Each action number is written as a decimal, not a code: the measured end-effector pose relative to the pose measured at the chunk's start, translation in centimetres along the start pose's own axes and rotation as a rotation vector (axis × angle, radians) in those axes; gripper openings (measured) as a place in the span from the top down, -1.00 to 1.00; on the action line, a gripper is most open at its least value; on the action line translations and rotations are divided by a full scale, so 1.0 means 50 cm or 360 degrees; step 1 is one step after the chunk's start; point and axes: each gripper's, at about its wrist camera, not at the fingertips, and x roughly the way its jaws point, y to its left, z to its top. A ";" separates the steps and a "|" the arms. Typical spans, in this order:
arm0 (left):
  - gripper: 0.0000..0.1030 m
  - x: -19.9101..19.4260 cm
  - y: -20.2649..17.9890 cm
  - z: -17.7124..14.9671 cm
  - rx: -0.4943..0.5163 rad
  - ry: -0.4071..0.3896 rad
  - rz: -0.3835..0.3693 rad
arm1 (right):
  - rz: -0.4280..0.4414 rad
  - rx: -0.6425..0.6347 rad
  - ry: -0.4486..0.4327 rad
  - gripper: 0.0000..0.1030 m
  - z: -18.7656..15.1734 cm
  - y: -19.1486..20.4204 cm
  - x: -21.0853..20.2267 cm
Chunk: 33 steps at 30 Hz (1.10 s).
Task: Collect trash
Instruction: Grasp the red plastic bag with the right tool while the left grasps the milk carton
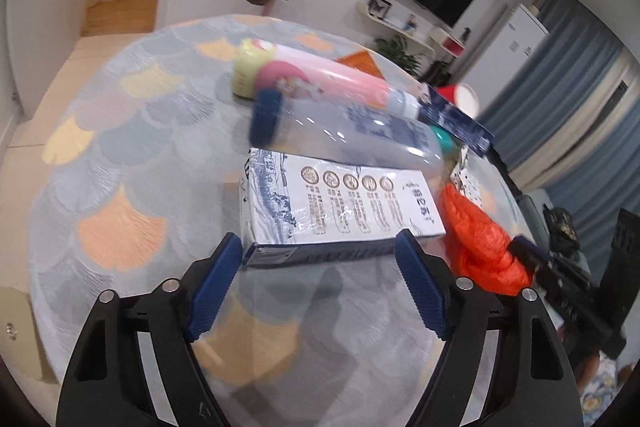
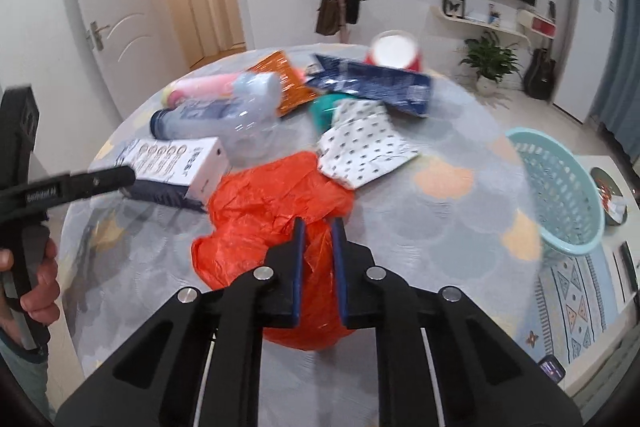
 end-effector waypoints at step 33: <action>-0.61 0.148 -0.238 -0.016 0.0697 0.0201 0.0241 | 0.0024 0.0049 0.0056 -0.50 -0.010 -0.056 0.039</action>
